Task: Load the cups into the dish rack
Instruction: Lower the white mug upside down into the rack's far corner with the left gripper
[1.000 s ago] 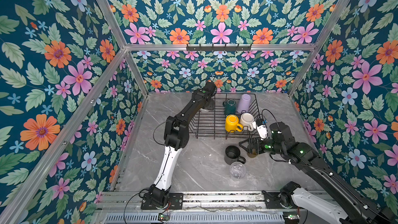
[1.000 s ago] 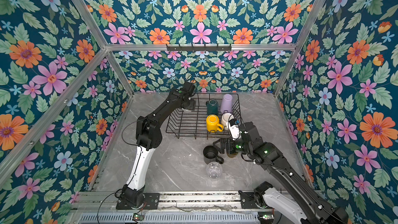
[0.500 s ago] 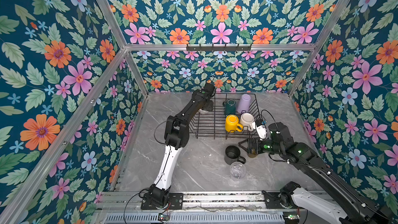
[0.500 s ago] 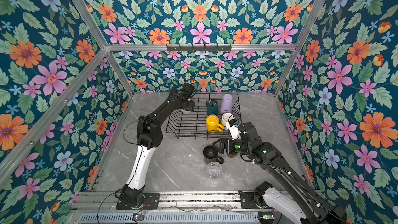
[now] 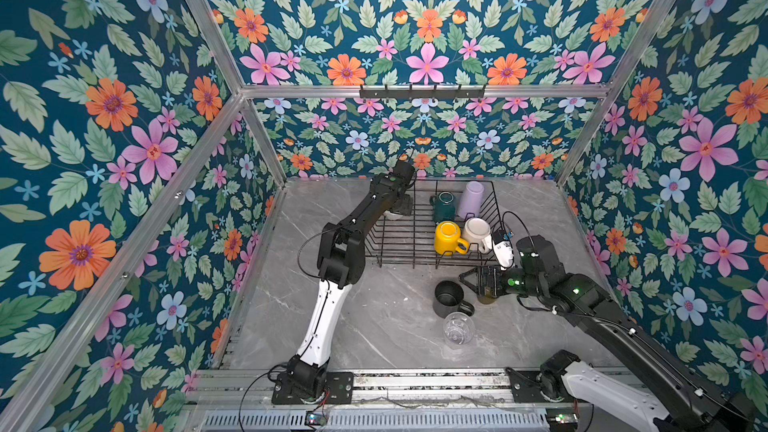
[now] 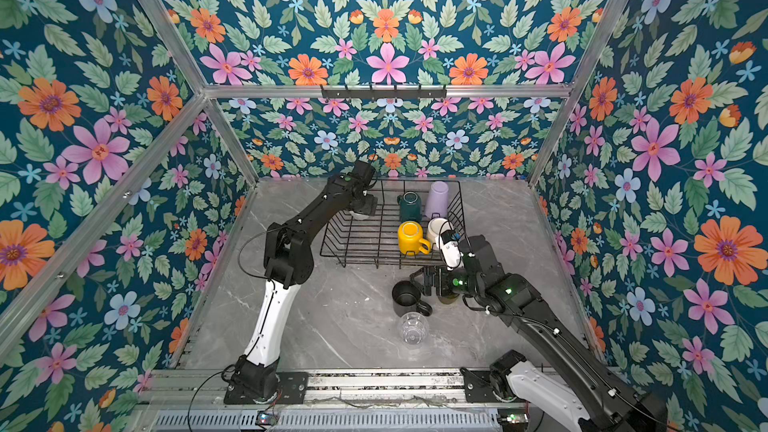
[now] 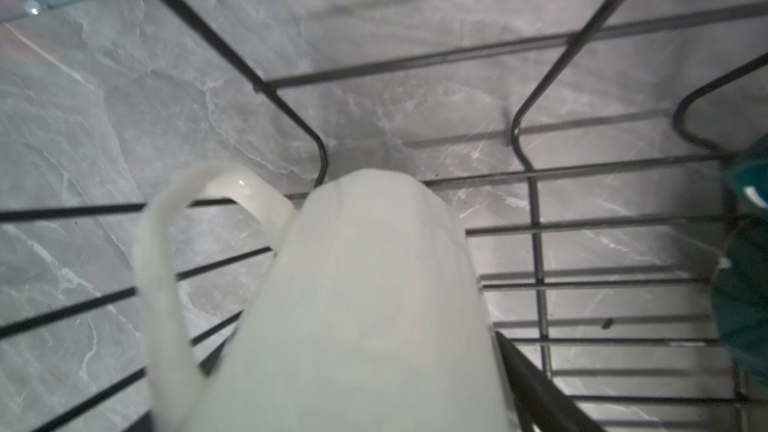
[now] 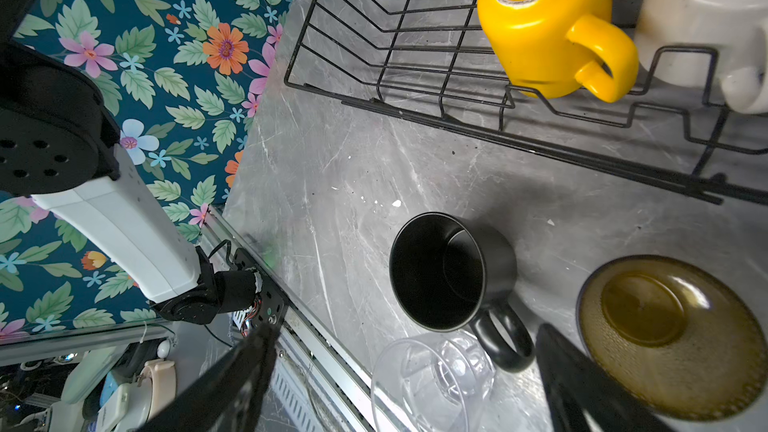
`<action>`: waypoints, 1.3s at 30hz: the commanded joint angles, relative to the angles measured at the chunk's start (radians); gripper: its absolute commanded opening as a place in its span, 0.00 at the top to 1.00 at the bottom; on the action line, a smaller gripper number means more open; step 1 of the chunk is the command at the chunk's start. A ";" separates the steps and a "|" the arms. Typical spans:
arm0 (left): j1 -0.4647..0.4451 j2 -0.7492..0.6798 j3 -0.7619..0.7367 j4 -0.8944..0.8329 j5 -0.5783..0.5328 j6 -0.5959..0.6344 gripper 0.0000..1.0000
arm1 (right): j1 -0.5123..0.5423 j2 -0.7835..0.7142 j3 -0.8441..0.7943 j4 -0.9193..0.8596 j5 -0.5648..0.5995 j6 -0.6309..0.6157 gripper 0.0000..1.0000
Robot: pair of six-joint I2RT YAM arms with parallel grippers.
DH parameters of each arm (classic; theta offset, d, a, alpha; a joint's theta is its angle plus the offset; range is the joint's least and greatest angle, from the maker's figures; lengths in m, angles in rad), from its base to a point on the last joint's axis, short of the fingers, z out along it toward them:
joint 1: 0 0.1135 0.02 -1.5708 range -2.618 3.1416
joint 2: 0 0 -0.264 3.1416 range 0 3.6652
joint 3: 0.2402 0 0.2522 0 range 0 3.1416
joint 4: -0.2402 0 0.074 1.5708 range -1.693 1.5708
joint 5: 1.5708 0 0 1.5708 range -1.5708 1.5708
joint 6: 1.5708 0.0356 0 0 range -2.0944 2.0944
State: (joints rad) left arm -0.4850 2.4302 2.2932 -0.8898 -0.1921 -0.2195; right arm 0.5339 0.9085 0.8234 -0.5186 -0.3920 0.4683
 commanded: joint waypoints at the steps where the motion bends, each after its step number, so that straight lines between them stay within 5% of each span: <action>1: 0.002 -0.008 -0.005 0.010 -0.006 0.007 0.07 | 0.001 0.000 0.001 0.023 -0.007 0.004 0.03; 12: 0.002 -0.042 -0.017 0.037 0.018 0.010 0.08 | 0.000 0.004 -0.004 0.025 -0.010 0.007 0.03; 18: 0.003 -0.046 -0.017 0.037 0.045 0.008 0.26 | 0.001 0.000 -0.002 0.023 -0.007 0.008 0.03; 28: 0.006 -0.052 -0.018 0.037 0.059 -0.003 0.31 | 0.001 0.000 -0.006 0.029 -0.011 0.013 0.03; 39: 0.011 -0.078 -0.018 0.018 0.098 0.002 0.49 | 0.001 0.004 -0.010 0.042 -0.020 0.021 0.04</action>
State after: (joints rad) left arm -0.4751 2.3692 2.2723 -0.8619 -0.1032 -0.2119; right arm 0.5339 0.9119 0.8124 -0.5045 -0.3935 0.4782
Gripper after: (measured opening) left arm 0.796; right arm 0.964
